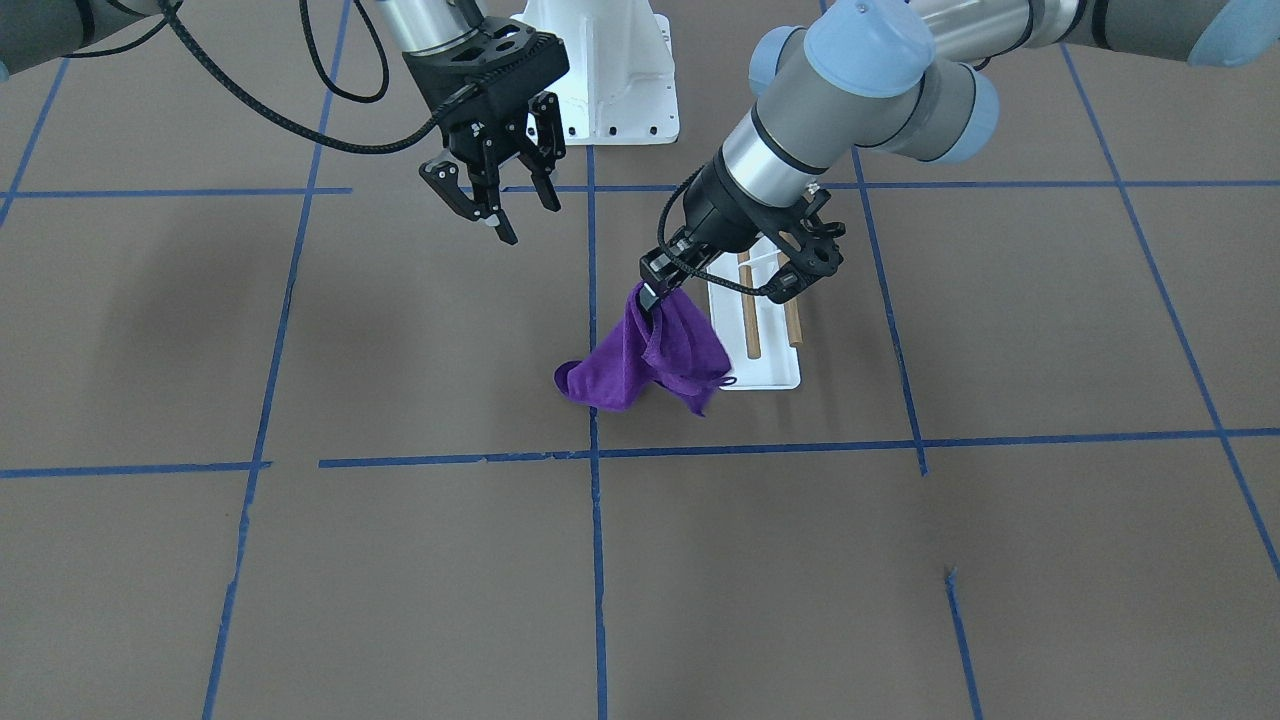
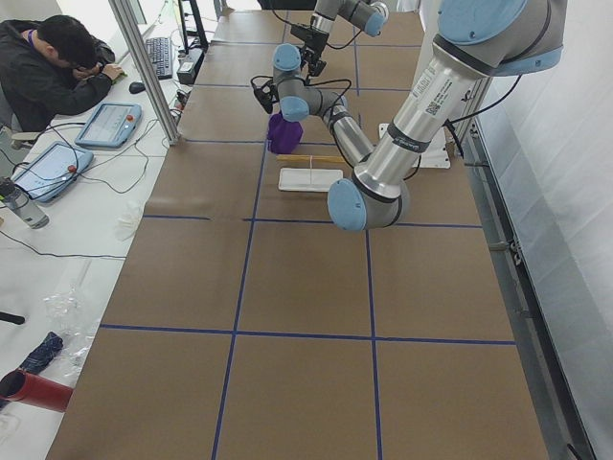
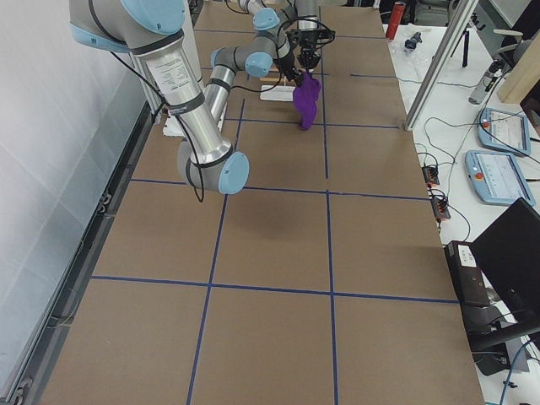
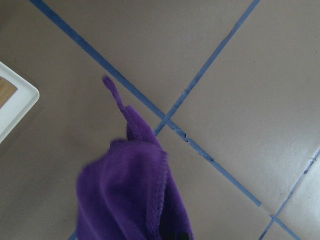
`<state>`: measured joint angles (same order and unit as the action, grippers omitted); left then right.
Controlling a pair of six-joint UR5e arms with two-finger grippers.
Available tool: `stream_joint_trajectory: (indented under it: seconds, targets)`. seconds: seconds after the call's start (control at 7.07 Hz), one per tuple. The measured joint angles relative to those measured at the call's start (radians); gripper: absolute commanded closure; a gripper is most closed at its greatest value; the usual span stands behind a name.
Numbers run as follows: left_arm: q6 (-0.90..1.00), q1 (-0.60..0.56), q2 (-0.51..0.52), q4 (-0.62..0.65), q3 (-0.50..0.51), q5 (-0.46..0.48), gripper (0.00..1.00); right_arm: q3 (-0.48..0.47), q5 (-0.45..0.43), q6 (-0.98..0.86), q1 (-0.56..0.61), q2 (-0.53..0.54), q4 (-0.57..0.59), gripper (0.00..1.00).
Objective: Hang towel on rack
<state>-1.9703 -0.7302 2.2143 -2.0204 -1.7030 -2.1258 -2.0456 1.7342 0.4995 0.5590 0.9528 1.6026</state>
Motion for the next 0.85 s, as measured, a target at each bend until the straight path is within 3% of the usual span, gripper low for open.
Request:
stream_joint_trajectory:
  seconds: [0.42,0.85]
  targets:
    - [0.183,-0.006,-0.157,0.004,-0.133,-0.002,1.00,0.022,0.189,0.002,0.120,0.011,0.188,0.00]
    - [0.393,-0.017,-0.350,0.004,-0.260,-0.004,1.00,0.081,0.252,-0.026,0.198,0.031,0.225,0.00]
